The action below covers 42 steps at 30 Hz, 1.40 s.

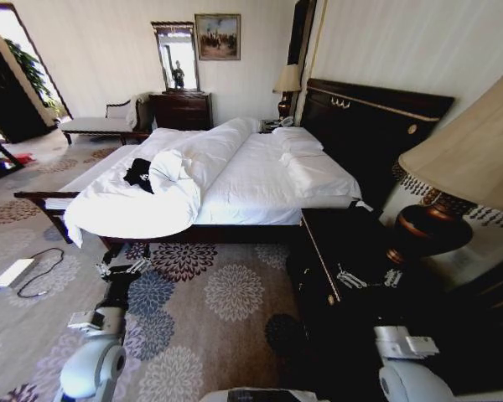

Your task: Fold the clothes on the bed.

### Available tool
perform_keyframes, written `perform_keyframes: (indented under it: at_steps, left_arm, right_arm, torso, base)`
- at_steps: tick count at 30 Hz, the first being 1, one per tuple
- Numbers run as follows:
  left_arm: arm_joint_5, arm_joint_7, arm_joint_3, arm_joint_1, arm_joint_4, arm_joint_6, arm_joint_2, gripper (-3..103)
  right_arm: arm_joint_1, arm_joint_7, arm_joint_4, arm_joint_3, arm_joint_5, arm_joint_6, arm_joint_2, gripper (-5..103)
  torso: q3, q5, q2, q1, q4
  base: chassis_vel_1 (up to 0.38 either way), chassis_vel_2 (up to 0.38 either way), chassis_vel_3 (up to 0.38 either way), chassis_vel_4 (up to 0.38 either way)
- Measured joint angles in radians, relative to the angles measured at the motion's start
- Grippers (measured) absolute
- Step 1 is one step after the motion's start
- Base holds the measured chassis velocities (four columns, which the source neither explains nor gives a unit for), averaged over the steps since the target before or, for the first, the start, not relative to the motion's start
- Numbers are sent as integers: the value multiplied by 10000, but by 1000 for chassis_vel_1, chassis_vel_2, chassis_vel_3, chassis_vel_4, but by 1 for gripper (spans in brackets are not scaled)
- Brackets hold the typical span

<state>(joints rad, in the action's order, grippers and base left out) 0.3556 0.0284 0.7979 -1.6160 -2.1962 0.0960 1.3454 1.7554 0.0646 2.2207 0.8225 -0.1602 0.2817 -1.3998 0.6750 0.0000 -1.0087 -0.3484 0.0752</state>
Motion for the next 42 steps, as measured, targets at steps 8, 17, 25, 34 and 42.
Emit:
perform_keyframes:
  at_steps: [8,17,25,34,42]
  left_arm:
    - [143,79,-20,190,264,29,-68,100]
    - [32,139,-88,291,382,12,-151,100]
    - [-64,180,-117,256,341,-5,-116,100]
    - [-90,209,-87,193,262,-6,-44,100]
    - [-93,213,-26,140,199,-3,-25,100]
  right_arm:
    - [-185,182,-311,-126,70,128,-179,100]
    - [-261,197,-476,-140,121,209,-324,100]
    - [-379,142,-561,-147,17,224,-328,100]
    - [-360,105,-590,-251,76,202,-389,100]
    - [-403,120,-622,-321,100,200,-373,100]
  torso:
    - [0,0,0,0,0]
    - [0,0,0,0,0]
    - [0,0,0,0,0]
    - [0,0,0,0,1]
    - [-2,1,-1,2,0]
  base:
    - [0,0,0,0]
    - [0,0,0,0]
    - [0,0,0,0]
    - [0,0,0,0]
    - [-32,20,20,-33]
